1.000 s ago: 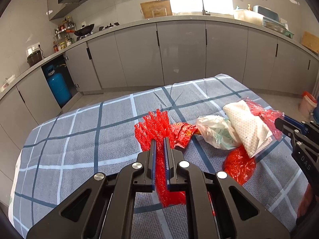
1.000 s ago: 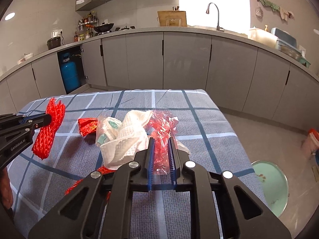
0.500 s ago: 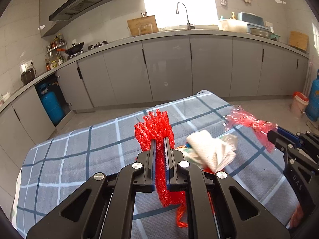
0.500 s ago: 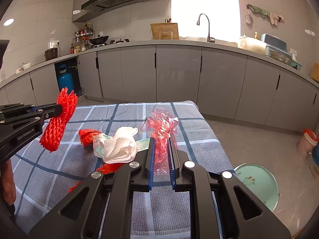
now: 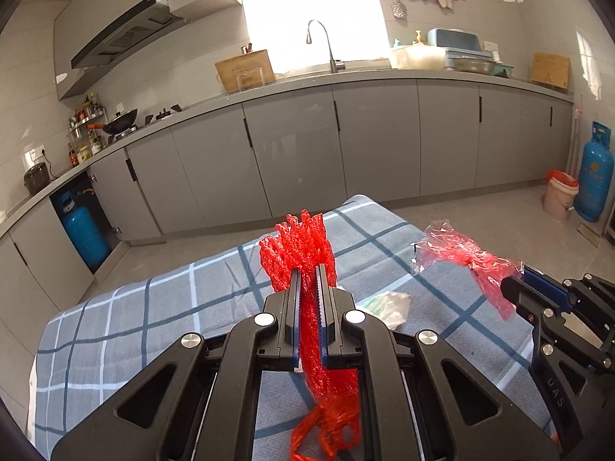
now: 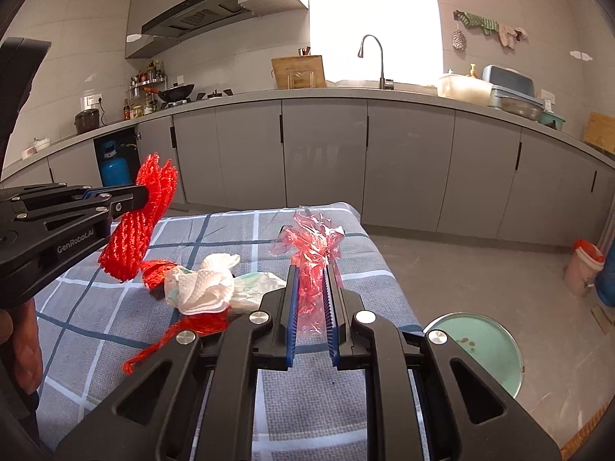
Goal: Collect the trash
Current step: 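Carry the red mesh net and pink plastic wrap over the green basin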
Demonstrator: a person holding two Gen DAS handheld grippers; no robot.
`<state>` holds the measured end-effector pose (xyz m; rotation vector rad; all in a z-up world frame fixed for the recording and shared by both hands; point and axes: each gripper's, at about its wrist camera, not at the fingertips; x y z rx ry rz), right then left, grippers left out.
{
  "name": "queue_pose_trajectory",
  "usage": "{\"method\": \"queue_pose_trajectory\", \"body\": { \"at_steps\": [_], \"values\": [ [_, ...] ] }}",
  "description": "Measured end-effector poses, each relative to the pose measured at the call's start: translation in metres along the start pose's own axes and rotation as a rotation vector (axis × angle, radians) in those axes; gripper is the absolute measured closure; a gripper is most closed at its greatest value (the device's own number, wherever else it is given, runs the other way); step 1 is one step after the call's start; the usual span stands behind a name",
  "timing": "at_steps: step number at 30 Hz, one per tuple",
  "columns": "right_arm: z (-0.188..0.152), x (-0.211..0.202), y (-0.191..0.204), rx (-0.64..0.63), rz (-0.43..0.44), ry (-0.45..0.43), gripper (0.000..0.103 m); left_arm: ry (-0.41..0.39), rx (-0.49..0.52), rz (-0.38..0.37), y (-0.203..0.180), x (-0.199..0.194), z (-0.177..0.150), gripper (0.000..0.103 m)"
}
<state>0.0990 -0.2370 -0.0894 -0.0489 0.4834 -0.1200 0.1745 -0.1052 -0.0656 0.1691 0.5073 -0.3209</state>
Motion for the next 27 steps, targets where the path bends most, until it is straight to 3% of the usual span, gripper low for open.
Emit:
{"method": "queue_pose_trajectory", "body": {
  "at_steps": [27],
  "values": [
    [-0.024,-0.005,-0.078,0.121,-0.113,0.009,0.089,0.002,0.117,-0.098,-0.09,0.016,0.011,0.095]
  ]
}}
Point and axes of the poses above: each gripper's, at about its wrist camera, not at the fingertips, and x roughly the way its jaws point, y to its left, z to its top, and after that the axes turned 7 degrees about -x, right-handed
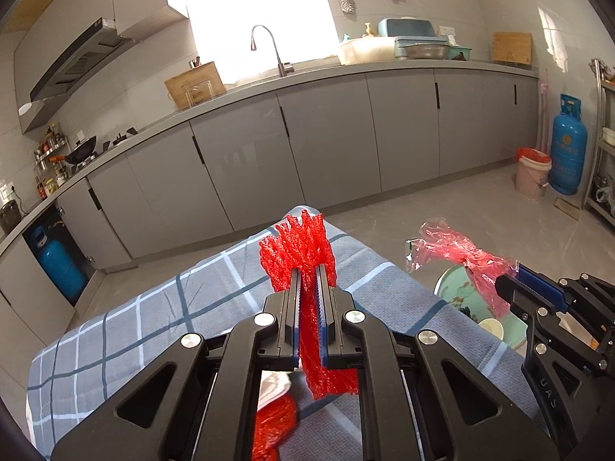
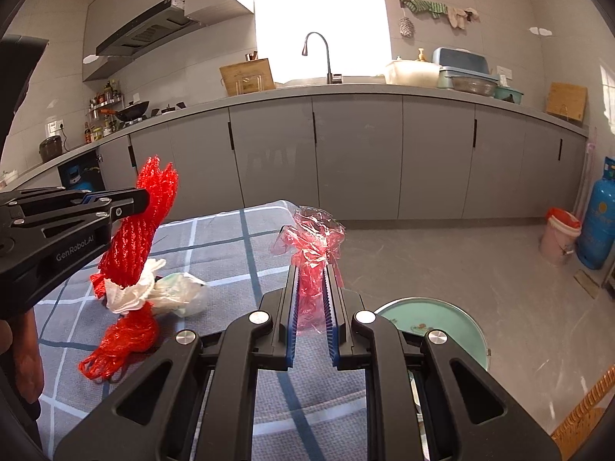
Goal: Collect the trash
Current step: 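Carry the red mesh net and pink plastic wrap over the green basin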
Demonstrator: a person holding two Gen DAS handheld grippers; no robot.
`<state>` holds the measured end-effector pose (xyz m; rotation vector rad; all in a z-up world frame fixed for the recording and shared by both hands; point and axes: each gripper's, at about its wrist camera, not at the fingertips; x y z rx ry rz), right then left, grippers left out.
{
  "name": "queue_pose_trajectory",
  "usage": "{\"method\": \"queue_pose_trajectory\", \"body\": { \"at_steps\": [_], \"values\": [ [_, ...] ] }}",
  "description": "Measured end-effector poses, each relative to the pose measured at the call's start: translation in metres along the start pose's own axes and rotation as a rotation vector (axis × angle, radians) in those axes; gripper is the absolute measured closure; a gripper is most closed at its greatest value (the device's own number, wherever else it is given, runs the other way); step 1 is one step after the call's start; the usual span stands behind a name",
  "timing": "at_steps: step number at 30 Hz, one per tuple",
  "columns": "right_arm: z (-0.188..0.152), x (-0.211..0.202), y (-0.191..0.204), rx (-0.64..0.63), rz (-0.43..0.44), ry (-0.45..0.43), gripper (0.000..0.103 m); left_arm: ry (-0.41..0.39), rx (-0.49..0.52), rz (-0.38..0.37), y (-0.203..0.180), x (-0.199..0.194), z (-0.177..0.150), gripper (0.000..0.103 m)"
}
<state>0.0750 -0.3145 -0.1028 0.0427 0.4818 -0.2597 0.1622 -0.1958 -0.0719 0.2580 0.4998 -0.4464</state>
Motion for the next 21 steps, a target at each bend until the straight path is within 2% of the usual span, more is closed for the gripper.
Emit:
{"method": "queue_pose_trajectory", "body": {
  "at_steps": [21],
  "values": [
    [-0.024,0.004,-0.059,0.071,-0.102,0.033,0.089,0.006,0.07,-0.107,-0.063,0.017,0.007,0.095]
  ]
}}
Point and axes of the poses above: each gripper's, at about its wrist camera, not at the fingertips, and x roughly the way its jaws point, y to its left, z to its top, and after that the axes turned 7 degrees about -x, right-handed
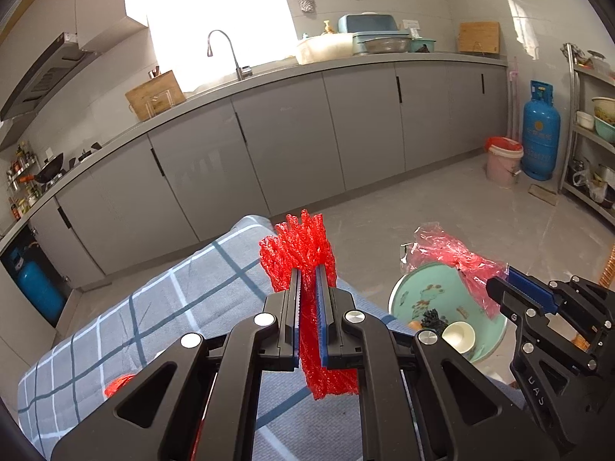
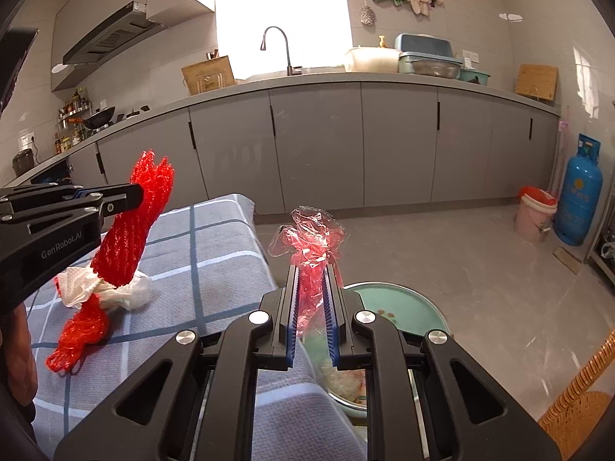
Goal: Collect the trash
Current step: 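Carry the red mesh net and pink plastic wrap over the green basin, then open both tools to drop the net and wrap into the basin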
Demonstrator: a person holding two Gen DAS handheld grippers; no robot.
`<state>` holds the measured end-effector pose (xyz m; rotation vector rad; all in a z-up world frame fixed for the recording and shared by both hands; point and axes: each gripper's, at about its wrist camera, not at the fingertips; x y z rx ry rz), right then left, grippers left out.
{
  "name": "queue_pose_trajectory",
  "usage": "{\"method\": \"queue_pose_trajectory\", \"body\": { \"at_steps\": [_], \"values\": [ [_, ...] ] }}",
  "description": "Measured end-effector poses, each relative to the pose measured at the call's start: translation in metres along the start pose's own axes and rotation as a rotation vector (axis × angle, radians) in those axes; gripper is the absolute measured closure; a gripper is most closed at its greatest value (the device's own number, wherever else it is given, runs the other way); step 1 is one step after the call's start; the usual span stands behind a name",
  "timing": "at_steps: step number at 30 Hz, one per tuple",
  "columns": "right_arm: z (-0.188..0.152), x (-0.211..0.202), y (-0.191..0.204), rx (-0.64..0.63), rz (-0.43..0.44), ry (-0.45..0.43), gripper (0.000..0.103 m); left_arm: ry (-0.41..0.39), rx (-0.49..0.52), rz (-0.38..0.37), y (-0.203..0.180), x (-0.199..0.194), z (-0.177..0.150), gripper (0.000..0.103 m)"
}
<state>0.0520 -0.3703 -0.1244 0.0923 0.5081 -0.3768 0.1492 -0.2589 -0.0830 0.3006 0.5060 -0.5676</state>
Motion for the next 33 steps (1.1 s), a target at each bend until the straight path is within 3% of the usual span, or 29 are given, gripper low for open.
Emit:
{"method": "queue_pose_trajectory", "body": {
  "at_steps": [17,33],
  "values": [
    [-0.009,0.021,-0.06,0.063,-0.083,0.021,0.089,0.023,0.068,-0.117,-0.065,0.041,0.01,0.095],
    [-0.017,0.063,-0.09,0.085,-0.094,0.053,0.088,0.108,0.09,-0.149,-0.097,0.099,0.002,0.095]
  ]
}}
Point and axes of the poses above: each gripper's, at about its wrist camera, not at the fingertips, and x roughly the way its jaws point, y to its left, z to its top, and after that the axes turned 7 degrees about -x, right-handed
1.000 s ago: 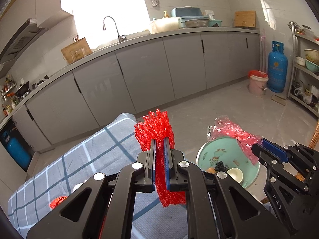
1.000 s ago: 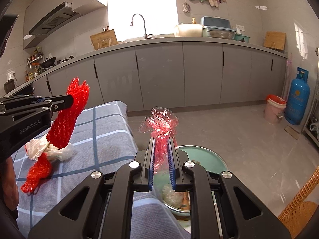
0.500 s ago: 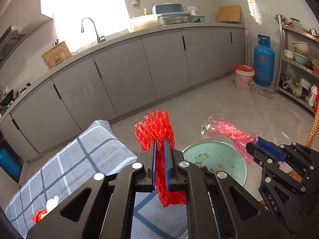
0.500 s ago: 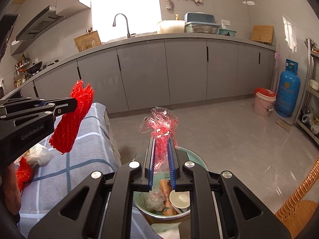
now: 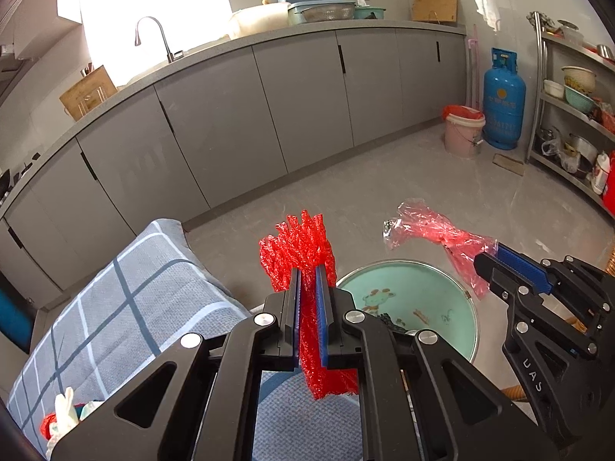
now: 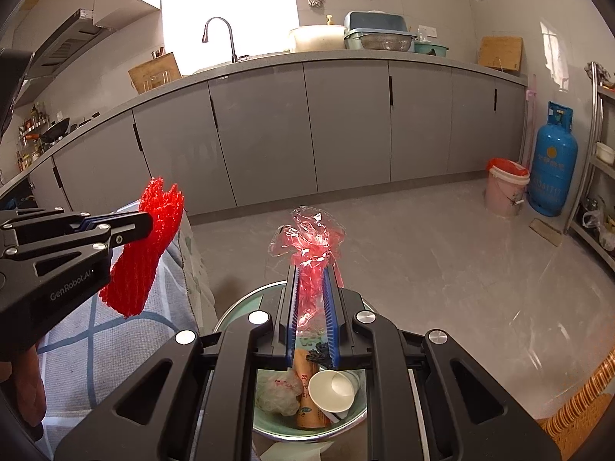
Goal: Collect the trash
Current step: 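Open both tools to drop the net and wrap into the basin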
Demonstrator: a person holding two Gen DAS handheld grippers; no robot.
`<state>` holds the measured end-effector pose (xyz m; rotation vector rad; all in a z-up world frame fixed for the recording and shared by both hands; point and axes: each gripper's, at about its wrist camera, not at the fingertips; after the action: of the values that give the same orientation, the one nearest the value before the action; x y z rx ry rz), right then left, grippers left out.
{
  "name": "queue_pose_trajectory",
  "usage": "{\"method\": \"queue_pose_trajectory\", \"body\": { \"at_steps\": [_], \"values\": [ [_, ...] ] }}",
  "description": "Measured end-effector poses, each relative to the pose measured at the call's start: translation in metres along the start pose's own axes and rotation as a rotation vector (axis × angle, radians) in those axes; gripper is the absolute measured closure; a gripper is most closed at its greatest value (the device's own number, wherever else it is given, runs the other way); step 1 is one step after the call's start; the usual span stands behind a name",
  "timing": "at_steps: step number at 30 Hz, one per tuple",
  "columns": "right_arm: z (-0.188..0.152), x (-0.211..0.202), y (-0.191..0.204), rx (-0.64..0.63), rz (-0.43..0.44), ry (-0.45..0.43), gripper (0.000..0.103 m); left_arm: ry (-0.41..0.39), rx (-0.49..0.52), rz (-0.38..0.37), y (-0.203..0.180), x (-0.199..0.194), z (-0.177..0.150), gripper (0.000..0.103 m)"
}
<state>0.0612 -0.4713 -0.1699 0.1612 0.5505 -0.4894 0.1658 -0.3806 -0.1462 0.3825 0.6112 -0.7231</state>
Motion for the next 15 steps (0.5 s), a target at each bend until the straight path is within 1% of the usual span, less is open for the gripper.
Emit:
{"method": "queue_pose_trajectory", "body": {
  "at_steps": [5,6,7,8,9,10,13,15],
  "values": [
    [-0.002,0.01,-0.003,0.005,0.016,0.007,0.087,0.019,-0.004,-0.014,-0.002,0.01,-0.001,0.093],
    [-0.003,0.012,-0.003,0.004,0.015,0.004,0.085,0.023,-0.005,-0.011,-0.002,0.013,-0.002,0.09],
    [-0.004,0.014,-0.004,0.005,0.013,0.001,0.082,0.029,-0.006,-0.011,-0.002,0.014,-0.003,0.084],
    [-0.005,0.015,-0.005,0.007,0.011,0.002,0.079,0.033,-0.012,-0.004,-0.002,0.015,-0.003,0.059],
    [-0.007,0.016,-0.007,0.014,0.006,0.004,0.063,0.027,-0.019,0.003,-0.001,0.014,-0.004,0.041],
    [-0.009,0.016,-0.009,0.022,-0.001,0.001,0.053,0.019,-0.025,0.007,0.001,0.013,-0.005,0.04],
    [-0.012,0.013,-0.011,0.028,-0.015,0.008,0.053,0.023,-0.026,0.02,0.005,0.01,-0.007,0.04],
    [-0.015,0.009,-0.011,0.031,-0.022,0.009,0.053,0.025,-0.045,0.028,0.012,0.007,-0.008,0.04]
  ]
}}
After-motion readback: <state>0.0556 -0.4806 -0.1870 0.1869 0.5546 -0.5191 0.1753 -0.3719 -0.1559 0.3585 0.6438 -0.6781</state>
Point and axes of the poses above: each gripper's, at about its wrist camera, not at the fingertips, and x roughly the way its jaws point, y to its left, z to its top, and after that the axes turned 7 degrees about -x, right-handed
